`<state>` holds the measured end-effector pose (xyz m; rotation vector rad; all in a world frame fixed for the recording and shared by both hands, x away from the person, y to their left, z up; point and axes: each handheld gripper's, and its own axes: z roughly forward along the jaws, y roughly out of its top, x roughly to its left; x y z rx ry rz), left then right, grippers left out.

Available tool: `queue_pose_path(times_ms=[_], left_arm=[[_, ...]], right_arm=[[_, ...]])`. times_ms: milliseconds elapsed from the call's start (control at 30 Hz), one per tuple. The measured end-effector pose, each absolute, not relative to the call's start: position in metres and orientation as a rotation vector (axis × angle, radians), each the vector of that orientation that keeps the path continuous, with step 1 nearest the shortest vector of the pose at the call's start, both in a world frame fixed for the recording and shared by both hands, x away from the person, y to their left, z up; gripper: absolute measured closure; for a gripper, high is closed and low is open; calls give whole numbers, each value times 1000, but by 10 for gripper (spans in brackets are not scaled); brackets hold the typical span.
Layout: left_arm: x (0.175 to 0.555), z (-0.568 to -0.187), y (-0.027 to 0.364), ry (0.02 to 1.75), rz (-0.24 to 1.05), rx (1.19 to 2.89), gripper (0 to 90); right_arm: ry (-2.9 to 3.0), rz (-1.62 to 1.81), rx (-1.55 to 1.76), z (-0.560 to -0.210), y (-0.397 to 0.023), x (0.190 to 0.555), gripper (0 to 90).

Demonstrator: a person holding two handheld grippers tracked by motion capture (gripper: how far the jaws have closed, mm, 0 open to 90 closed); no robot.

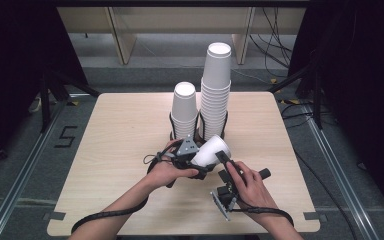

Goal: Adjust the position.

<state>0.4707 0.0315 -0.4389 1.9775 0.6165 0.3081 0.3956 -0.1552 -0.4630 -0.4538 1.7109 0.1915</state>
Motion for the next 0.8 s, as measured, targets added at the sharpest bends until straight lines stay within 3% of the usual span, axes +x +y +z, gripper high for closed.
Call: queue_pose_path(times_ms=[433, 800], left_arm=[[472, -442, 39, 635, 347, 1915, 202], [473, -451, 41, 647, 358, 1868, 202]], right_arm=[[1690, 339, -203, -452, -174, 397, 43], [1726, 674, 299, -455, -193, 399, 51]])
